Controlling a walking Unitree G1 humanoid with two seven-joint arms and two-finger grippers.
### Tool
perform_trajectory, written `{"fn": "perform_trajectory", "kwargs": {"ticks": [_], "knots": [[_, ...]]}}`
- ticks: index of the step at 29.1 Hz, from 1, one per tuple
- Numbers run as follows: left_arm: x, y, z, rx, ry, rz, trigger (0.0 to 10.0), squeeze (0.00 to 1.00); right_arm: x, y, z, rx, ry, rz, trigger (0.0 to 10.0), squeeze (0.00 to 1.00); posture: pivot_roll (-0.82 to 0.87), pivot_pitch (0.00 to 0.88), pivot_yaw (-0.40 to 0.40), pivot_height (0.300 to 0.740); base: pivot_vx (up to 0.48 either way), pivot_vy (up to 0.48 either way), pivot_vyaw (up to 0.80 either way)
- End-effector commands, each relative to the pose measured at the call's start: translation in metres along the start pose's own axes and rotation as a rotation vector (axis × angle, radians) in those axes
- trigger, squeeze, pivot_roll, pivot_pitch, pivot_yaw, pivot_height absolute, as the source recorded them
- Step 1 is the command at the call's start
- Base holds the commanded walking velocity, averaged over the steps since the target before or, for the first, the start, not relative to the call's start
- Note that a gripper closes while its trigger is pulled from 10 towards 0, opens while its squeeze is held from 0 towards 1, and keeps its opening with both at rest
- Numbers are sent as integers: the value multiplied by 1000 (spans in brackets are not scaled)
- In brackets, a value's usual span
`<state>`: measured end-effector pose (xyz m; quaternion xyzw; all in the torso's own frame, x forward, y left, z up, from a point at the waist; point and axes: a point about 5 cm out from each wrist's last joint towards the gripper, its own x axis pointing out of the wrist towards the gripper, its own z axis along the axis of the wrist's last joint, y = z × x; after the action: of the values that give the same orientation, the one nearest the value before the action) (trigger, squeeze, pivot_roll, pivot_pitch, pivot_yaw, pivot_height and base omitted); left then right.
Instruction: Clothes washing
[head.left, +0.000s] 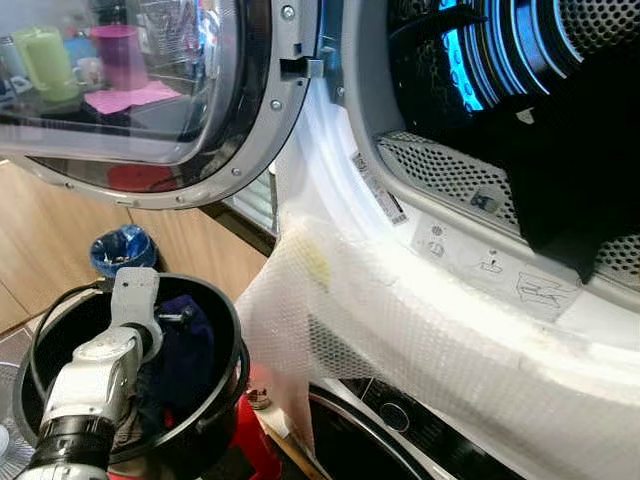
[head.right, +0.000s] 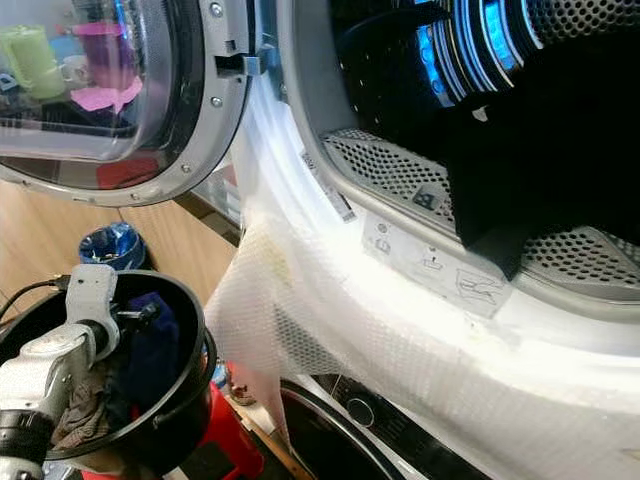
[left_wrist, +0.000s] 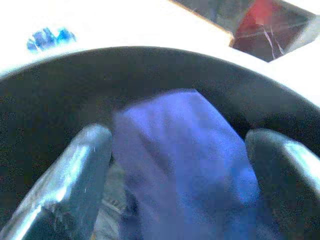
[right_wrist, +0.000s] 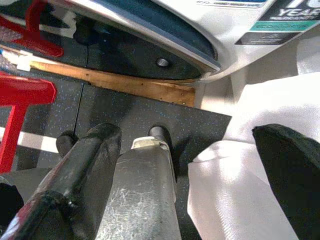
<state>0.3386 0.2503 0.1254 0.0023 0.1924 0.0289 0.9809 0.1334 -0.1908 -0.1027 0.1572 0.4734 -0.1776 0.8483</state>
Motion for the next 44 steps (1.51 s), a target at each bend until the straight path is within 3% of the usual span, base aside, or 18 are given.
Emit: {"fn": "perform_trajectory", "kwargs": {"ticks": [1, 5, 11, 12, 13, 27, 28, 29, 30, 31, 44], "knots": [[5, -6, -6, -25, 39, -30, 10000, 1000, -1, -6, -4, 13, 10, -14, 10000, 0, 241, 68, -56, 740, 0, 0, 0], [6, -5, -15, -46, 97, -15, 10000, 1000, -1, -7, -5, 11, 15, -9, 10000, 0, 231, 61, -51, 740, 0, 0, 0], [10, 2, -19, -9, 111, 33, 10000, 1000, -2, -6, -9, 7, 21, -11, 10000, 0, 227, 66, -51, 740, 0, 0, 0], [11, 1, -20, -11, 115, 29, 10000, 369, -2, -6, -9, 11, 21, -9, 10000, 0, 220, 74, -53, 740, 0, 0, 0], [12, -1, -23, -20, 119, 26, 10000, 0, -2, -7, -9, 24, 16, -11, 10000, 0, 212, 81, -55, 740, 0, 0, 0], [23, -18, -47, -66, 165, 32, 10000, 0, -4, -27, -8, 31, 0, -59, 10000, 0, 152, 94, -90, 740, 0, 0, 0], [24, -20, -49, -67, 171, 31, 6902, 0, -5, -28, -7, 30, -3, -64, 10000, 0, 148, 94, -93, 740, 0, 0, 0], [24, -21, -50, -67, 172, 32, 6902, 0, -5, -29, -7, 29, -3, -65, 10000, 0, 146, 95, -93, 740, 0, 0, 0], [24, -22, -51, -71, 172, 32, 3843, 0, -5, -30, -7, 26, -5, -67, 10000, 0, 143, 92, -96, 740, 0, 0, 0], [25, -23, -51, -77, 171, 31, 0, 0, -5, -30, -6, 26, -8, -67, 10000, 0, 143, 92, -96, 740, 0, 0, 0], [27, -33, -51, -65, 150, -21, 0, 0, -4, -25, -6, 16, -5, -54, 10000, 0, 153, 92, -93, 740, 0, 0, 0]]}}
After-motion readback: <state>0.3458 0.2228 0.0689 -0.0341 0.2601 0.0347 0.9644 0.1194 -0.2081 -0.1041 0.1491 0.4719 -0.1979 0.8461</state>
